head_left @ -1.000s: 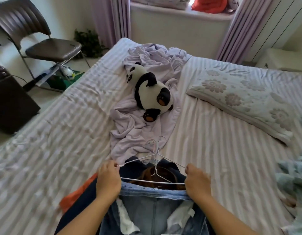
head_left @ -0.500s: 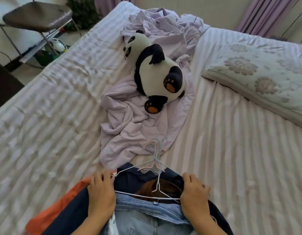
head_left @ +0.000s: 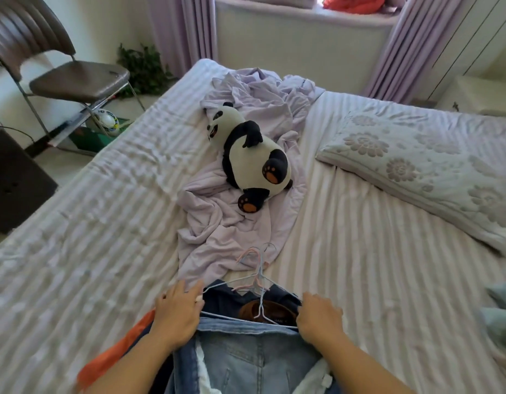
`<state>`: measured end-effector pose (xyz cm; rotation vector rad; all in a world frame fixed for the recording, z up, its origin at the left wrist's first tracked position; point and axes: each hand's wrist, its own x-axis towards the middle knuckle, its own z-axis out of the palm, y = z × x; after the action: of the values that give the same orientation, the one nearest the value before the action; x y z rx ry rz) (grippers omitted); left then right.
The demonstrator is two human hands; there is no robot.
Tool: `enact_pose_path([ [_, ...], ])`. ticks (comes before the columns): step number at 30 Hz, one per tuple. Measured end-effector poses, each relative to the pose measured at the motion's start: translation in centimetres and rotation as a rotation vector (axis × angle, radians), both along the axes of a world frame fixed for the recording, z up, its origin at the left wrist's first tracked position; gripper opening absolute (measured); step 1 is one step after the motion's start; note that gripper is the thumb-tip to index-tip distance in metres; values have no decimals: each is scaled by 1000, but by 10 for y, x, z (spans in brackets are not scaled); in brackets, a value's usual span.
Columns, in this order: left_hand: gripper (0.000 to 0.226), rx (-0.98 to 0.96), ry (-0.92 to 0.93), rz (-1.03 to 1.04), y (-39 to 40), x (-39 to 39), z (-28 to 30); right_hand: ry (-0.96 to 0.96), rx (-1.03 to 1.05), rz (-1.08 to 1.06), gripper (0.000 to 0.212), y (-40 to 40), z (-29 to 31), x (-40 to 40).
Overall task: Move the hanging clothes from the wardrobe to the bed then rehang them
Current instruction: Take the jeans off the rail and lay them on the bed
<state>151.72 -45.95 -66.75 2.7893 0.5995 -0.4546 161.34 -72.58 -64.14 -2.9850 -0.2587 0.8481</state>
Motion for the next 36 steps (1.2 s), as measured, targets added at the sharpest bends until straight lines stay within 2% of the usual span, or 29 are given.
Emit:
enact_pose_path([
  [4,45,-26,45,-109,-7,1,59,-27,91,83,10,7,53,-12],
  [9,43,-100,90,-207,-18,-13,147,8,146,169,34,19,142,-37],
  [14,42,-178,163,-218,-21,-38,250,56,165,233,39,23,239,-77],
  [19,45,-138,102,-255,-45,-103,366,108,180,328,47,23,346,-135],
  [23,48,-82,95,-263,-65,-177,443,37,245,407,46,9,434,-193],
  [26,50,-58,74,-207,-84,-230,501,-52,301,481,44,-10,494,-233],
  [30,51,-25,-118,-79,-117,-303,569,-167,389,560,41,-34,554,-287],
  [33,53,-2,-152,23,-139,-358,596,-225,377,652,40,-44,575,-324],
  [36,55,-24,-113,115,-154,-411,611,-200,306,786,50,-44,584,-362],
])
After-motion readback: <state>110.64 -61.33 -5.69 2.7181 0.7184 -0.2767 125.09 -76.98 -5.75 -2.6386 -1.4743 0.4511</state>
